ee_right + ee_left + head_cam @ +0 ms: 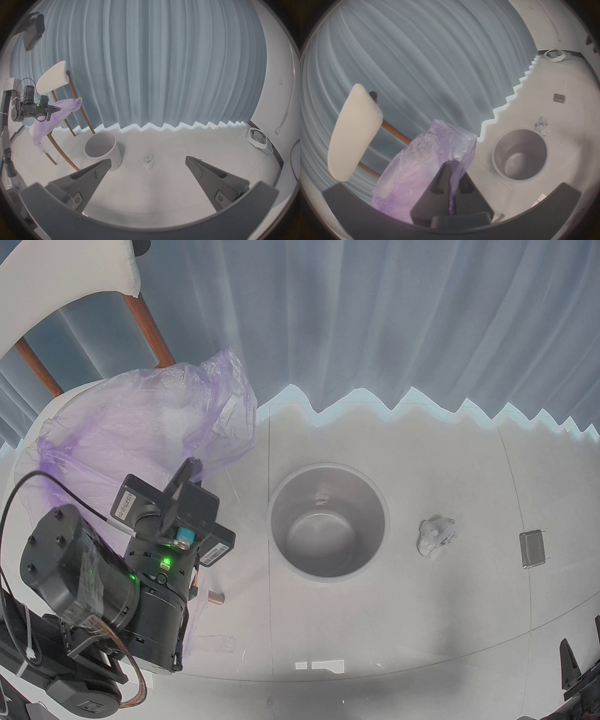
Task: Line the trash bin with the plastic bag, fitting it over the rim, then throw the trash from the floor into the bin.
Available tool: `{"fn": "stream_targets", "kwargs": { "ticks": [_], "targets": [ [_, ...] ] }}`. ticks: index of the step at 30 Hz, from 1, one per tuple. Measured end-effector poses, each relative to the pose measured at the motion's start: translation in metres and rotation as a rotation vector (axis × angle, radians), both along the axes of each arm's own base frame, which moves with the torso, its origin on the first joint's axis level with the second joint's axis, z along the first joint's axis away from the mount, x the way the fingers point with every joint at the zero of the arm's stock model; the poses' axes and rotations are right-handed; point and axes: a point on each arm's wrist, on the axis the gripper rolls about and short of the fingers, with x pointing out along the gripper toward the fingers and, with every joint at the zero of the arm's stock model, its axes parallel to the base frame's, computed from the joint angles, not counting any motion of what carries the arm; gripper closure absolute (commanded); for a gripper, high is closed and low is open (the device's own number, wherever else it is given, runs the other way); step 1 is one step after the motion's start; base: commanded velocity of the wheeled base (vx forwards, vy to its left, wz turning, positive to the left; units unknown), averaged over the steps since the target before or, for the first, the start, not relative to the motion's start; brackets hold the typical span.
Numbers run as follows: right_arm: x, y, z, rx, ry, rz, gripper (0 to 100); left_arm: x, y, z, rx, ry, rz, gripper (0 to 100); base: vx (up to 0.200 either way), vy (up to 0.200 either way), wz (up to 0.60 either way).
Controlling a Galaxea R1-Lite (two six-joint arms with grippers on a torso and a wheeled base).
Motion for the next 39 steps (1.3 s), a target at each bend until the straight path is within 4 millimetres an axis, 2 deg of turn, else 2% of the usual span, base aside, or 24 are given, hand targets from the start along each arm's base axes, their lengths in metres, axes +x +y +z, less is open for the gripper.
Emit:
{"fn": "stream_targets", "kwargs": {
  "ticks": [12,26,33,39],
  "targets": [
    [0.0,0.0,0.0,0.0,0.0,0.0,0,-0.006,0.003,-0.002,0.141,0.149,-0.206,100,0.0,0.0,0.0],
    [0.0,0.0,0.0,0.0,0.0,0.0,0,-0.009,0.011,0.013,-0.015,0.269,-0.341,100,0.0,0.0,0.0],
    [0.0,0.0,0.0,0.0,0.0,0.001,0,-0.004,0.027,0.014,-0.068,0.404,-0.566,100,0.0,0.0,0.0],
    [0.0,0.0,0.0,0.0,0.0,0.0,0,0.008,0.058,0.029,-0.206,0.443,-0.679,100,0.0,0.0,0.0]
  ]
}}
